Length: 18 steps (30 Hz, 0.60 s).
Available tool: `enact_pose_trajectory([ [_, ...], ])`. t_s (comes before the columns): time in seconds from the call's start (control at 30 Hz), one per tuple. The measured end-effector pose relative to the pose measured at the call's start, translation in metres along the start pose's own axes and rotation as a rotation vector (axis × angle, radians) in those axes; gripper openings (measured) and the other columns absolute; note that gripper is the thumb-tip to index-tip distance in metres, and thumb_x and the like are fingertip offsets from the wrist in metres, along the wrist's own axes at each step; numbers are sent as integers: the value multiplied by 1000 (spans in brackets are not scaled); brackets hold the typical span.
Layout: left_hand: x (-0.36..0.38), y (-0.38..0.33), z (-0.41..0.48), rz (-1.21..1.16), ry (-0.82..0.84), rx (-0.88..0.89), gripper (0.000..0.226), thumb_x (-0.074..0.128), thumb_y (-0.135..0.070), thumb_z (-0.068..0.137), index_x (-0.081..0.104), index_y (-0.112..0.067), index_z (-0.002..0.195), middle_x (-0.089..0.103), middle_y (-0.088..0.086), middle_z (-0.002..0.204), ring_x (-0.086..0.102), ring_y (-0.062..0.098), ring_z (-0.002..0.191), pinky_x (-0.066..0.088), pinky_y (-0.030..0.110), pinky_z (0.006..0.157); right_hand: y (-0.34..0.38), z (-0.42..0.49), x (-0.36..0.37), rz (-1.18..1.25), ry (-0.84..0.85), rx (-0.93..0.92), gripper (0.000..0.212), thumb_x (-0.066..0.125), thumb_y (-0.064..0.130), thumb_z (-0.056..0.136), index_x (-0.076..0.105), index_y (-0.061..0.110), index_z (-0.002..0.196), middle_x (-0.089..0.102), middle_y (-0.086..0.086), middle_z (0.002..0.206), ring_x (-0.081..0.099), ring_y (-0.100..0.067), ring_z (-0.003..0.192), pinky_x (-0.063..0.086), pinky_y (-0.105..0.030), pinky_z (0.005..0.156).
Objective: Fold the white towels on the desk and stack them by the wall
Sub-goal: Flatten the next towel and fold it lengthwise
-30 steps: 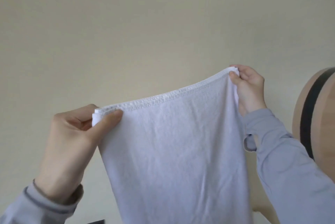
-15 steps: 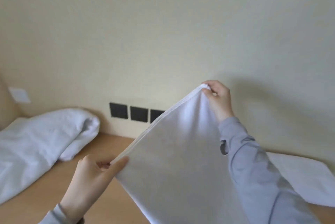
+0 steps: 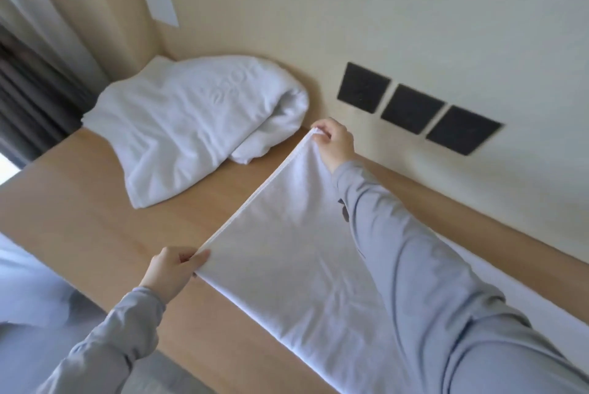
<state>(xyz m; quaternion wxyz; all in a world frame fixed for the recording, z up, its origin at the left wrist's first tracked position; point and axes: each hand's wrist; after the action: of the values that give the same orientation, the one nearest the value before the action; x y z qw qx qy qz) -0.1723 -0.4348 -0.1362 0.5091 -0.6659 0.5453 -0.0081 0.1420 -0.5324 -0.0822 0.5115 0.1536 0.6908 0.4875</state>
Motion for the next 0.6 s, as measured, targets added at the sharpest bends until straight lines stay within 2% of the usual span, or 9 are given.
enact_pose_trajectory([
  [0.07, -3, 19, 11, 58, 27, -70, 31, 61, -28, 89, 71, -5, 73, 54, 6, 64, 47, 24, 69, 34, 31, 63, -4, 11, 36, -78, 78, -3, 25, 47, 4, 83, 64, 10, 101, 67, -8, 98, 59, -24, 96, 39, -20, 75],
  [0.13, -3, 36, 15, 151, 31, -128, 27, 57, -33, 91, 70, -16, 75, 57, 5, 70, 50, 25, 75, 33, 31, 66, -12, 19, 67, -149, 133, -1, 25, 46, 4, 85, 64, 9, 102, 67, -9, 100, 58, -26, 98, 39, -22, 77],
  [0.2, -4, 45, 11, 509, 13, -139, 23, 44, -43, 94, 65, -34, 92, 63, -3, 89, 52, 21, 96, 33, 31, 79, -21, 22, 95, -262, 171, -21, 24, 46, 6, 87, 62, 9, 105, 66, -12, 103, 55, -31, 102, 42, -33, 86],
  [0.27, 0, 48, 8, 841, -97, -67, 24, 45, -45, 92, 62, -34, 104, 58, -6, 100, 48, 20, 106, 32, 33, 86, -27, 20, 117, -432, 201, -43, 22, 47, 14, 90, 56, 13, 110, 62, -9, 105, 50, -30, 107, 39, -40, 90],
  [0.33, 13, 43, 8, 824, -239, 60, 31, 67, -30, 81, 66, -15, 107, 59, 8, 101, 54, 33, 99, 41, 44, 82, -32, 13, 131, -626, 230, -86, 30, 49, 24, 93, 46, 15, 122, 55, -5, 118, 43, -26, 116, 33, -43, 98],
  [0.37, 24, 38, 10, 759, -311, 163, 37, 68, -23, 78, 66, -6, 110, 62, 15, 104, 58, 37, 98, 45, 48, 80, -34, 5, 136, -727, 237, -120, 40, 46, 29, 94, 38, 16, 132, 47, -5, 131, 37, -24, 125, 28, -44, 104],
  [0.43, 49, 20, 14, 714, -290, 379, 49, 51, -30, 81, 61, -2, 120, 61, 19, 121, 59, 39, 110, 45, 48, 88, -38, -24, 141, -801, 234, -207, 54, 36, 30, 98, 18, 12, 146, 25, -8, 151, 21, -22, 141, 15, -51, 113],
  [0.5, 69, 8, 23, 733, -147, 512, 57, 38, -36, 86, 56, -1, 127, 54, 16, 134, 49, 33, 126, 31, 42, 104, -43, -70, 141, -631, 267, -385, 51, 32, 22, 98, 23, 5, 145, 26, -11, 153, 22, -25, 143, 14, -54, 114],
  [0.6, 75, 16, 41, 750, -8, 536, 59, 21, -37, 98, 59, -1, 123, 56, 18, 131, 36, 26, 130, 18, 38, 111, -66, -134, 139, -536, 483, -724, 46, 33, 24, 98, 39, 5, 140, 37, -8, 148, 24, -21, 142, 23, -48, 114],
])
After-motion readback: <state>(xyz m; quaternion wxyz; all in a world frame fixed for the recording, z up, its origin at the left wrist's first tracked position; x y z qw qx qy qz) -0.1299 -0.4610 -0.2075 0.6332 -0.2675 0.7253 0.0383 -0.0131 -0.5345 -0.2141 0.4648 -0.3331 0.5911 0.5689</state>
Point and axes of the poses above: each hand's wrist, its own z-axis towards the middle knuckle, its own x-axis out of the palm, y = z × x
